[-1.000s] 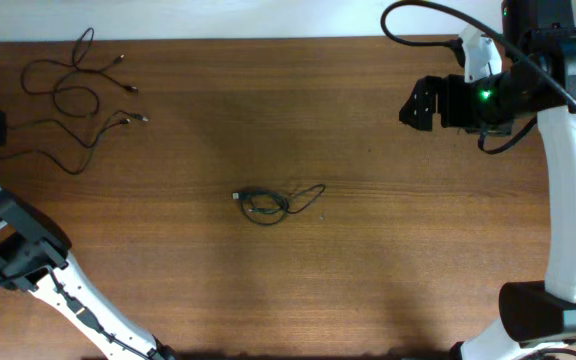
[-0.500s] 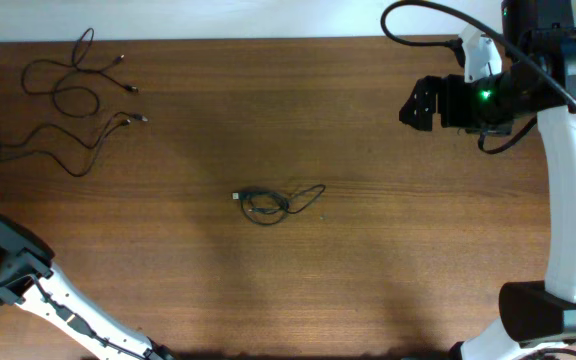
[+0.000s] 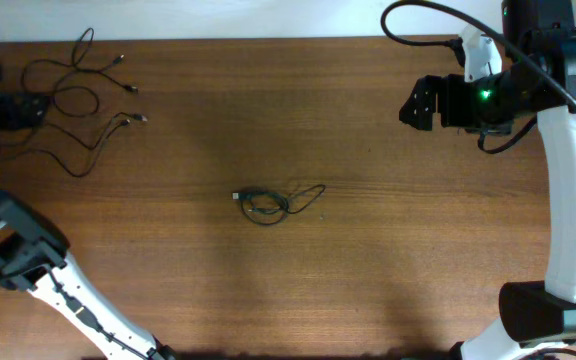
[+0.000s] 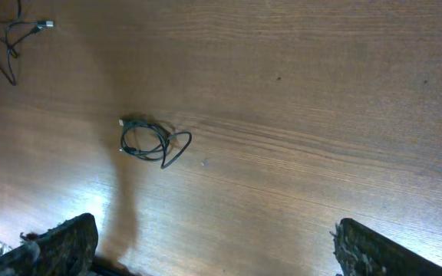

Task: Untangle cables
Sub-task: 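Lay the cable beside the other cable at the far left with the left gripper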

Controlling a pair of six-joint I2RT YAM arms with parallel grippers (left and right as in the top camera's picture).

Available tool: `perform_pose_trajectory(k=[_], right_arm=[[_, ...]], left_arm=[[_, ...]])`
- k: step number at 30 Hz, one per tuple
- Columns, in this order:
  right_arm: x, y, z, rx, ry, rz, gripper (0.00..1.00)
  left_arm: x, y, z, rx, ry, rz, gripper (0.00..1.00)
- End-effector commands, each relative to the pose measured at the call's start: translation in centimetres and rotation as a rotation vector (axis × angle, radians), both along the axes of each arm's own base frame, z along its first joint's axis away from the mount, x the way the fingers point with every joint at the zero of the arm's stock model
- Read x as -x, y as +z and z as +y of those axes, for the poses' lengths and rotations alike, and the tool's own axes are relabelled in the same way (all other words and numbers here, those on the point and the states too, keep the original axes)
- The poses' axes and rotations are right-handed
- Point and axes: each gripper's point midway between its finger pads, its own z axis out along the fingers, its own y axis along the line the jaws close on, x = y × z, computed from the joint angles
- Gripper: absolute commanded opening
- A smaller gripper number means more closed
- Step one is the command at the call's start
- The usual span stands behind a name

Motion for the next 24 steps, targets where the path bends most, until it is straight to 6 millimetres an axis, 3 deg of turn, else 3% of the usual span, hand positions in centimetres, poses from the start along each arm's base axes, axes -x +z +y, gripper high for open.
perform_pose_trajectory(k=[1,3,7,11,13,16,19,20,24], right_arm=[[-0.5,-0.6,0.0,0.002,-0.008,0.017,0.98],[-0.7,-1.1,0.2,0.003,-0.002,0.031,0.99],[-0.9,-1.9,1.0,0.003,0.019,0.055,0.99],[-0.9,-1.9,1.1,0.003,0.021,0.055,0.99],[-0.9,-1.9,1.1,0.003,0.02,0.055,0.99],[-1.0,-1.9,1.1,0.003,0.02,0.051,0.99],[-1.0,-1.9,1.1,0.003,0.021,0.051,0.99],[-1.0,-1.9,1.1,0.003,0.021,0.051,0.98],[-1.0,-1.9,1.1,0.003,0.021,0.051,0.99]], left_arm=[[-2.0,-0.2,-5.2,0.152,-0.036,0.041,0.99],[-2.7,-1.1,-7.4,0.156,-0.06,0.078,0.99],[-3.0,-4.4,-9.4,0.026,-0.004,0.248,0.99],[-2.3,-6.2,-10.3,-0.059,0.051,0.377,0.58],[-1.7,-6.6,-10.5,-0.064,0.069,0.42,0.55],[-0.9,-7.4,-10.9,-0.097,0.075,0.481,0.41],[-0.2,-8.1,-10.1,-0.138,0.133,0.535,0.22],[0.0,-8.4,-9.0,-0.156,0.209,0.561,0.1],[-0.6,-9.3,-7.9,-0.171,0.268,0.554,0.07]])
